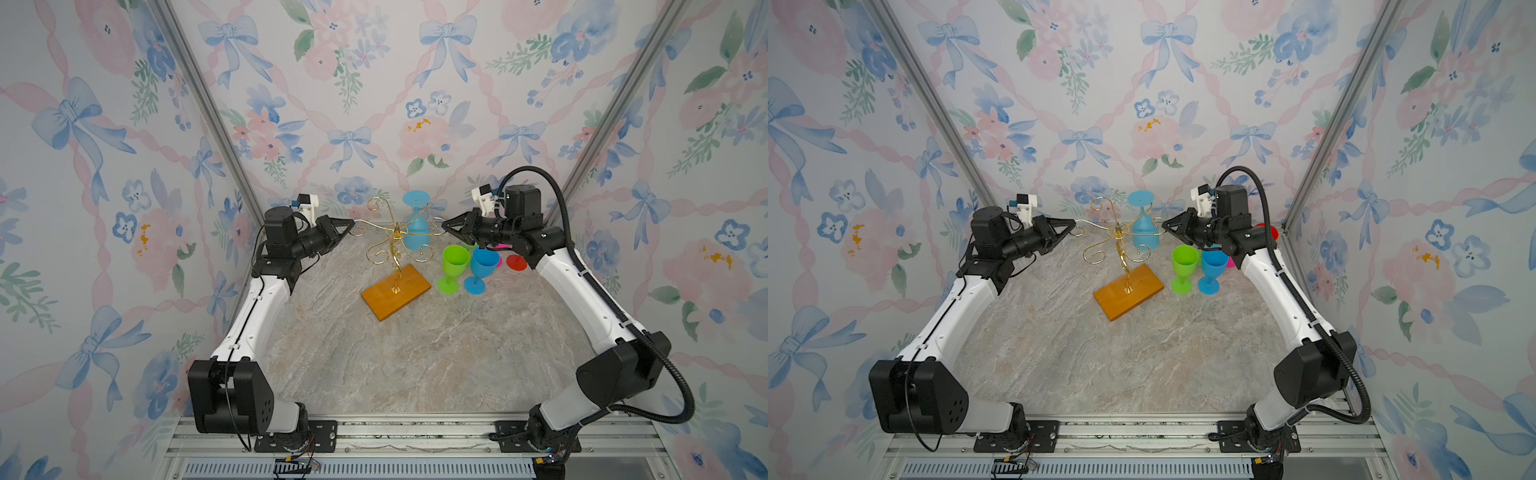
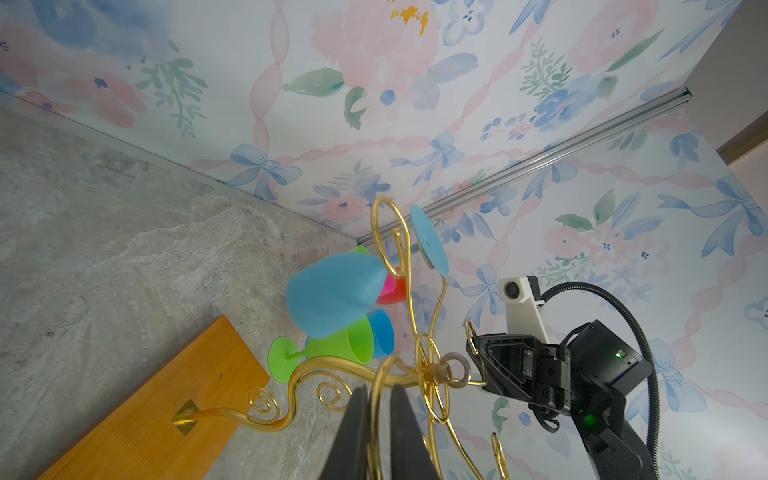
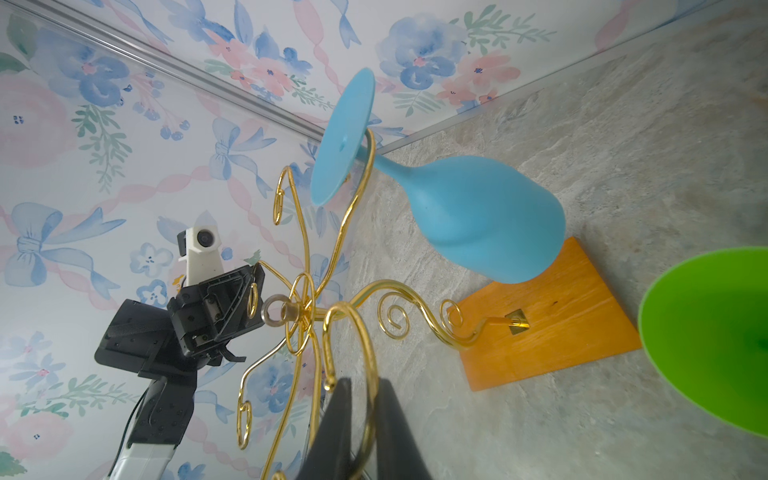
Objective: Take the wine glass off the wine glass rack
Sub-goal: 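Close the right gripper on the base of the blue glass on the rack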
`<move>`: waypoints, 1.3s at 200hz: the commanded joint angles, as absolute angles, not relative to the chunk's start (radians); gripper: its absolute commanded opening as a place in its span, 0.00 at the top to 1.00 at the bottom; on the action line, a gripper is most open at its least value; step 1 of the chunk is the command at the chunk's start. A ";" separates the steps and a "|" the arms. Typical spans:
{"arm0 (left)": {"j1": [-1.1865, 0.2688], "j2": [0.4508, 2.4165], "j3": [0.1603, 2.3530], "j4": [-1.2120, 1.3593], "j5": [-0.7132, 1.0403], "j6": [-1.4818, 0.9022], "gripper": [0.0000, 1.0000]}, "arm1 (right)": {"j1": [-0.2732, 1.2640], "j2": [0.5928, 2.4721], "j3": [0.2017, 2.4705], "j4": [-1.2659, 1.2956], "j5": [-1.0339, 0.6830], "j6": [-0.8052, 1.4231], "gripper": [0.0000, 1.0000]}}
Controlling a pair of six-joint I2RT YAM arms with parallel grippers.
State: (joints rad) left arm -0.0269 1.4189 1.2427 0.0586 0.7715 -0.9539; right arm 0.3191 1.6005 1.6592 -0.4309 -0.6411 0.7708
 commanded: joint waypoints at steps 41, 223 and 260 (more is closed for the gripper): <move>-0.016 1.447 1.267 0.092 0.784 -0.899 0.78 | 0.328 1.577 1.665 -0.419 -0.663 0.716 0.74; 0.043 1.174 0.994 0.092 0.592 -0.680 0.19 | 0.181 1.794 1.877 -0.439 -0.787 0.683 0.33; 0.043 1.071 0.874 0.092 0.483 -0.543 0.11 | 0.186 1.879 1.938 -0.384 -0.848 0.740 0.33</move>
